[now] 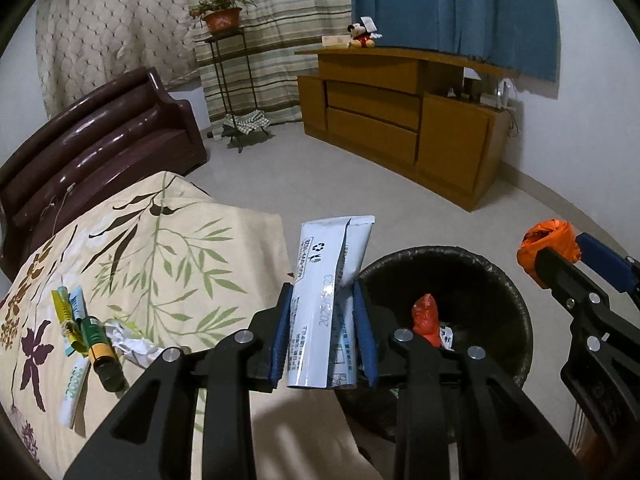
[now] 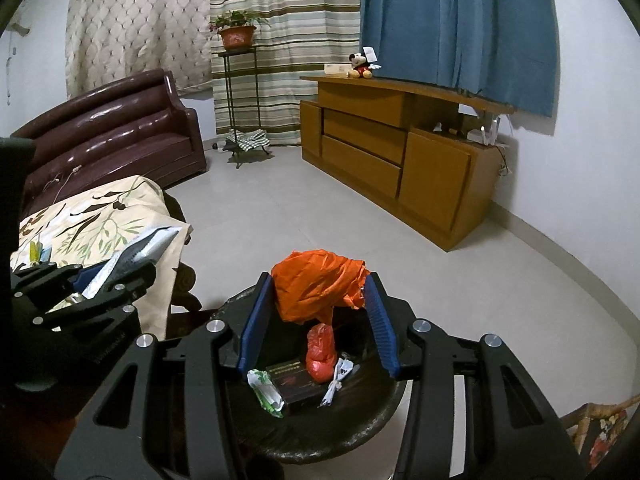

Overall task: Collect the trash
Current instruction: 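Carry the orange bag and white tube over the bin and open both tools, then move both open tools back over the bed toward the remaining trash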

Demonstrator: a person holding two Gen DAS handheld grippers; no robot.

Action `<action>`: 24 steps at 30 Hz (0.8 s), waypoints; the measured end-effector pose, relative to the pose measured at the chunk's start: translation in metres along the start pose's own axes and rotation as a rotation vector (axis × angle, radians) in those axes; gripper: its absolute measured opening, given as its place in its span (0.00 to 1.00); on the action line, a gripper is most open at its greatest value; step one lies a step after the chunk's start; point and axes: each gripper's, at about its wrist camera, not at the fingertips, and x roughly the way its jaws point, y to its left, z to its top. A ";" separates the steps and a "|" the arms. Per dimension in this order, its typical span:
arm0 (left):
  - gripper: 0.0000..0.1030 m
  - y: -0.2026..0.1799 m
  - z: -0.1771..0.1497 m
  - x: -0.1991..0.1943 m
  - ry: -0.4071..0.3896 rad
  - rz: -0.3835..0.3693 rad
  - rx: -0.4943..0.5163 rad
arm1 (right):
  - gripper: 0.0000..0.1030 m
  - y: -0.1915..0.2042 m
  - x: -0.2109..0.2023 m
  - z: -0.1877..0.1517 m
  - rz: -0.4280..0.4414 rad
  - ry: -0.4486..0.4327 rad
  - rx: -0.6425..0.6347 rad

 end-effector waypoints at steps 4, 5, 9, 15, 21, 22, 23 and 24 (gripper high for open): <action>0.53 0.004 0.001 0.000 0.001 0.005 -0.028 | 0.52 -0.003 0.003 -0.001 0.005 -0.001 0.013; 0.54 0.004 0.001 0.000 0.000 0.007 -0.032 | 0.52 -0.005 0.002 -0.002 0.004 -0.003 0.016; 0.58 0.004 0.000 0.000 0.004 0.009 -0.045 | 0.52 -0.006 0.000 -0.001 0.002 -0.010 0.027; 0.59 0.005 0.002 -0.002 0.001 0.006 -0.053 | 0.52 -0.006 -0.006 0.000 0.001 -0.017 0.033; 0.60 0.013 0.002 -0.012 -0.007 0.013 -0.061 | 0.52 -0.002 -0.011 0.001 0.006 -0.019 0.031; 0.60 0.016 0.001 -0.014 -0.008 0.014 -0.062 | 0.52 0.001 -0.012 0.001 0.008 -0.019 0.030; 0.60 0.019 0.001 -0.016 -0.010 0.019 -0.066 | 0.52 0.003 -0.013 0.002 0.012 -0.019 0.029; 0.60 0.022 0.000 -0.017 -0.010 0.021 -0.070 | 0.52 0.005 -0.013 0.002 0.015 -0.018 0.028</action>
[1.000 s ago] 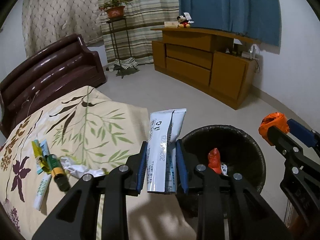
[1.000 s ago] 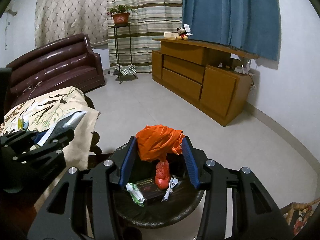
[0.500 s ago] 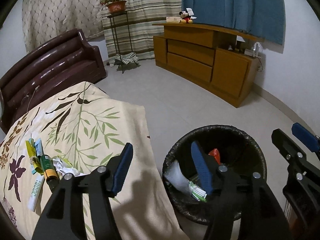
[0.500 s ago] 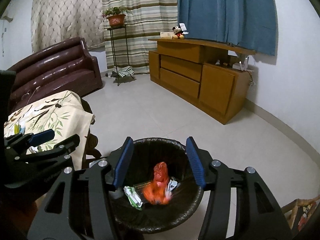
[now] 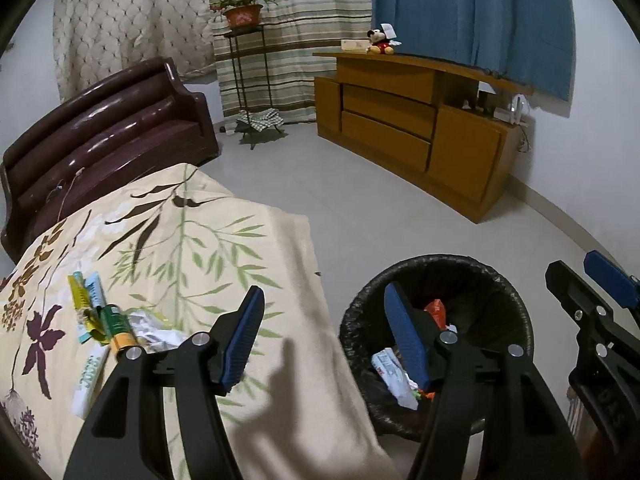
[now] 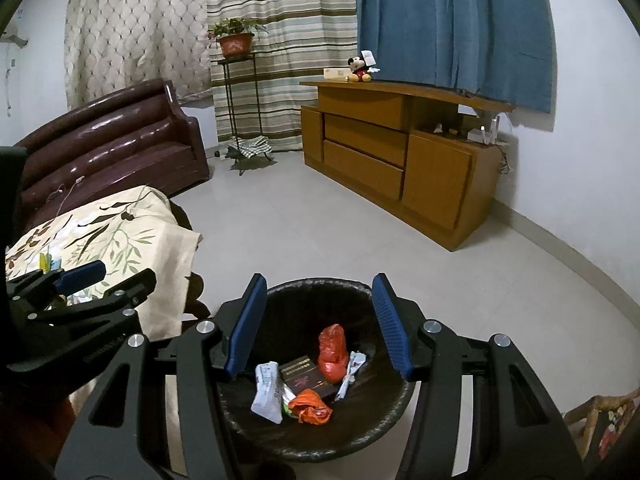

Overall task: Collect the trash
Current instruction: 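Move both open tools back over the bed toward the remaining trash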

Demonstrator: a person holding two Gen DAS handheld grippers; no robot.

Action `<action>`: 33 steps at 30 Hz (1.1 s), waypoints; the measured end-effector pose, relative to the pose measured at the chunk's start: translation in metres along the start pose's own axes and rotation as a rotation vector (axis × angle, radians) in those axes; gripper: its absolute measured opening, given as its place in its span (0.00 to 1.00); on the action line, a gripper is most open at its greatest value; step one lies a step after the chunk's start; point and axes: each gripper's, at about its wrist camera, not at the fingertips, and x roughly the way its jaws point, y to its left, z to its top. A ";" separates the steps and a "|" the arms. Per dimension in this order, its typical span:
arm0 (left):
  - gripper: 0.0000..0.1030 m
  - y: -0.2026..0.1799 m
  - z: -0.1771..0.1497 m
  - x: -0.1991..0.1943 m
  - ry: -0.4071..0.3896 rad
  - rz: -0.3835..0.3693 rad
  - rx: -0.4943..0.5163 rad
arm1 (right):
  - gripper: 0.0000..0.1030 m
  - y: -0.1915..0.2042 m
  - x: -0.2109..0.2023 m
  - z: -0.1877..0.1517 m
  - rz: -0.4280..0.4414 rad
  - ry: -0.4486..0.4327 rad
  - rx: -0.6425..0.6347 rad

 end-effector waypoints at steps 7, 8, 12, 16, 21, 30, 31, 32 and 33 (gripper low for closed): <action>0.60 0.032 -0.008 -0.012 0.002 0.048 -0.031 | 0.52 0.022 -0.002 0.003 0.055 0.016 -0.007; 0.60 0.038 -0.009 -0.013 0.004 0.056 -0.038 | 0.52 0.028 -0.003 0.003 0.066 0.017 -0.013; 0.60 0.069 -0.018 -0.021 0.012 0.103 -0.073 | 0.52 0.049 -0.004 0.003 0.118 0.028 -0.030; 0.60 0.097 -0.026 -0.027 0.020 0.151 -0.110 | 0.52 0.074 -0.005 0.003 0.162 0.035 -0.058; 0.60 0.130 -0.036 -0.032 0.036 0.208 -0.154 | 0.52 0.105 -0.007 0.001 0.216 0.044 -0.094; 0.60 0.170 -0.054 -0.028 0.082 0.251 -0.192 | 0.52 0.135 -0.011 0.000 0.258 0.051 -0.138; 0.60 0.172 -0.055 -0.027 0.087 0.252 -0.193 | 0.52 0.136 -0.011 0.000 0.258 0.053 -0.140; 0.60 0.173 -0.057 -0.026 0.092 0.253 -0.194 | 0.52 0.137 -0.010 0.000 0.258 0.056 -0.141; 0.60 0.175 -0.057 -0.025 0.099 0.251 -0.196 | 0.52 0.137 -0.010 0.000 0.257 0.058 -0.141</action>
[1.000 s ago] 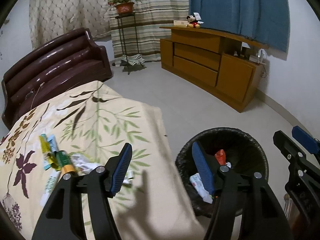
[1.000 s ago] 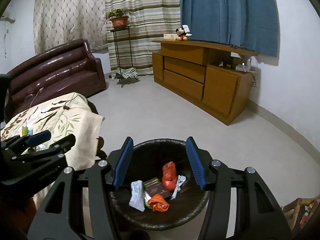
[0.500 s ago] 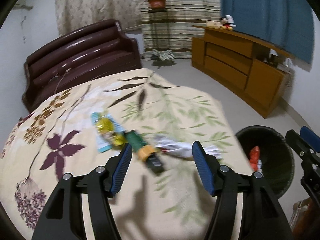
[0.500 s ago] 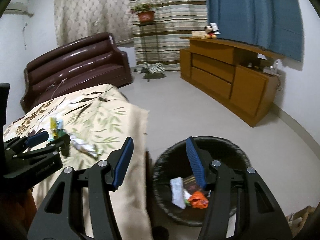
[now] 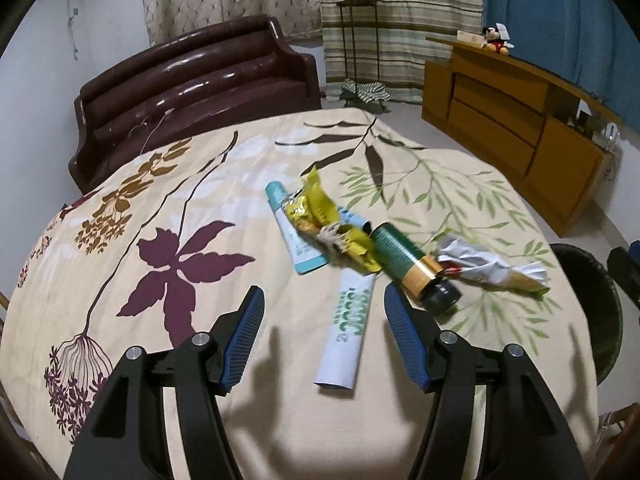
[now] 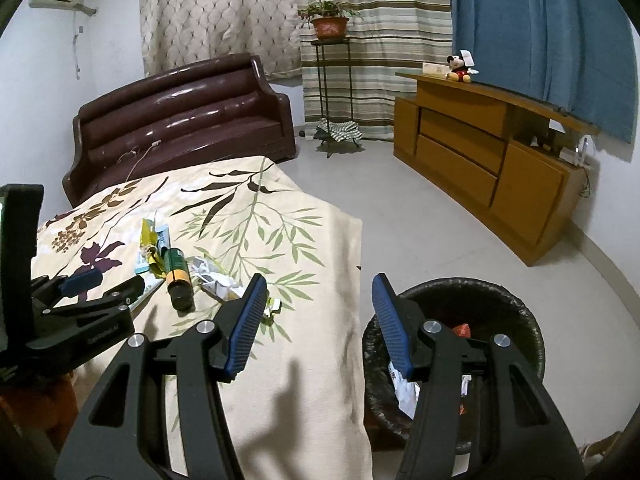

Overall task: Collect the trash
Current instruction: 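Move both open tools back over the bed toward the remaining trash, then grasp the white-green Zooc tube with the left tool while the right tool grasps the crumpled silver wrapper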

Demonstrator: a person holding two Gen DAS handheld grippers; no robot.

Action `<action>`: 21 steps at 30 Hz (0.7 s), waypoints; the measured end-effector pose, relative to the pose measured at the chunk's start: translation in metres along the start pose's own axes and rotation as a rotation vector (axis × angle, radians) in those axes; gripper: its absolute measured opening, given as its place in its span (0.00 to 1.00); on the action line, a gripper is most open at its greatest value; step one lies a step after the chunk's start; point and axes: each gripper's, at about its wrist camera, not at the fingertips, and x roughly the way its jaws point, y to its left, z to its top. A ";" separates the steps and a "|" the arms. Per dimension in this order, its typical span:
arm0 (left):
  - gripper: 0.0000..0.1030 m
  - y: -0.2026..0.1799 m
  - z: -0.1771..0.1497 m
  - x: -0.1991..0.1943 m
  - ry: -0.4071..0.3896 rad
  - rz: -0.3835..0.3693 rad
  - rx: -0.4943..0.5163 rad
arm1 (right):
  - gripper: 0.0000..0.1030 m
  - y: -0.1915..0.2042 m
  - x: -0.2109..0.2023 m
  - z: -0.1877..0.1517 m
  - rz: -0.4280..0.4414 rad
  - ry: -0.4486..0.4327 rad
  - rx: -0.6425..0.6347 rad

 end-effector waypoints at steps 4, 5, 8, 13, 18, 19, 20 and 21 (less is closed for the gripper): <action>0.60 0.001 0.000 0.005 0.017 -0.005 0.005 | 0.52 0.000 0.002 0.000 0.000 0.008 0.000; 0.60 0.001 0.000 0.007 0.023 -0.007 0.010 | 0.52 0.000 0.003 -0.001 0.001 0.011 -0.001; 0.60 0.001 -0.001 0.012 0.042 -0.015 0.016 | 0.52 0.001 0.006 -0.001 0.004 0.020 -0.003; 0.59 0.003 -0.002 0.022 0.086 -0.052 0.010 | 0.52 0.003 0.010 -0.004 0.011 0.031 -0.008; 0.39 0.001 -0.002 0.021 0.081 -0.092 0.025 | 0.52 0.006 0.013 -0.004 0.021 0.035 -0.011; 0.36 0.000 -0.002 0.020 0.078 -0.094 0.031 | 0.52 0.007 0.013 -0.004 0.024 0.035 -0.013; 0.29 0.000 -0.003 0.019 0.074 -0.096 0.035 | 0.52 0.008 0.014 -0.003 0.026 0.036 -0.015; 0.24 0.000 -0.003 0.019 0.072 -0.095 0.034 | 0.52 0.009 0.014 -0.003 0.028 0.037 -0.017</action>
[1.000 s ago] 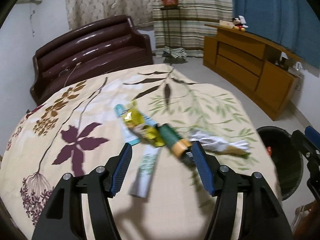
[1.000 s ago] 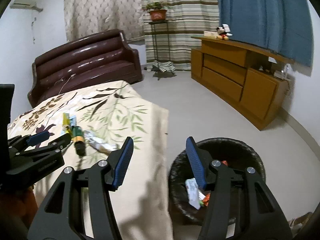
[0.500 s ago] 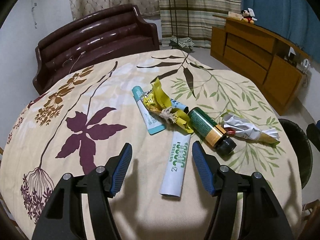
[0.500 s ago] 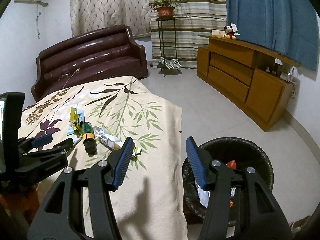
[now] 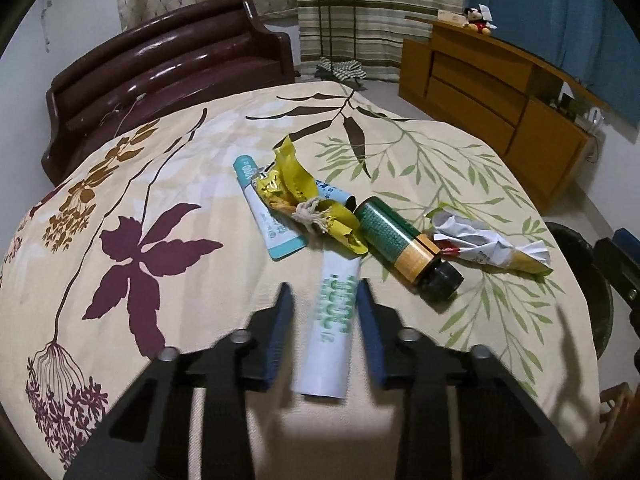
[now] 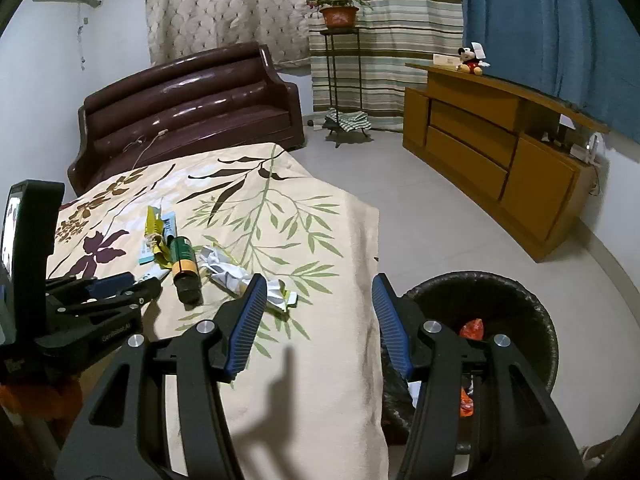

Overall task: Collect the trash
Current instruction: 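Grasp the white-green Zooc tube with the left tool while the right tool grasps the crumpled silver wrapper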

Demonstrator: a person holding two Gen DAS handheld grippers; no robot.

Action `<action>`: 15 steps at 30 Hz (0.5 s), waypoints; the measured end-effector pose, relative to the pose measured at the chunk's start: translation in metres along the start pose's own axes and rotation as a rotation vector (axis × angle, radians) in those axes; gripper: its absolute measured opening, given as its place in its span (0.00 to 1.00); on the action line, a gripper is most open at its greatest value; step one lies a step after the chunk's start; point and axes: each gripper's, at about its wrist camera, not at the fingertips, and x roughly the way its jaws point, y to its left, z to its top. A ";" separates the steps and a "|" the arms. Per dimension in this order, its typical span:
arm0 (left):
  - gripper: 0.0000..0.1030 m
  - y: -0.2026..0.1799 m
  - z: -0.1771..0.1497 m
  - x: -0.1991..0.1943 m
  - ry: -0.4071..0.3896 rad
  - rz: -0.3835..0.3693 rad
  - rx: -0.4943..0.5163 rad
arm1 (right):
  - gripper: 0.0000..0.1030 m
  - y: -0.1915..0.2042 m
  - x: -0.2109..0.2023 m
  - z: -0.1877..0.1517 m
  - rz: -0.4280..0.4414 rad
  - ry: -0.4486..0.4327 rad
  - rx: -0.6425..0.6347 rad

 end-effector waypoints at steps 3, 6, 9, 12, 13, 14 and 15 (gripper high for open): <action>0.19 0.004 -0.001 -0.002 -0.005 -0.018 -0.011 | 0.52 0.004 0.001 0.001 0.005 0.002 -0.007; 0.18 0.008 -0.003 -0.005 -0.004 -0.033 -0.020 | 0.52 0.007 0.002 0.002 0.012 0.008 -0.017; 0.17 0.012 -0.007 -0.010 -0.001 -0.044 -0.020 | 0.52 0.012 0.006 0.003 0.023 0.020 -0.032; 0.17 0.017 -0.011 -0.014 0.001 -0.051 -0.027 | 0.52 0.020 0.011 0.003 0.033 0.032 -0.049; 0.17 0.019 -0.012 -0.016 0.000 -0.053 -0.031 | 0.52 0.022 0.013 0.003 0.037 0.037 -0.054; 0.17 0.021 -0.013 -0.018 0.004 -0.055 -0.032 | 0.52 0.025 0.015 0.003 0.042 0.043 -0.059; 0.17 0.023 -0.013 -0.017 0.011 -0.061 -0.033 | 0.52 0.027 0.017 0.003 0.046 0.048 -0.062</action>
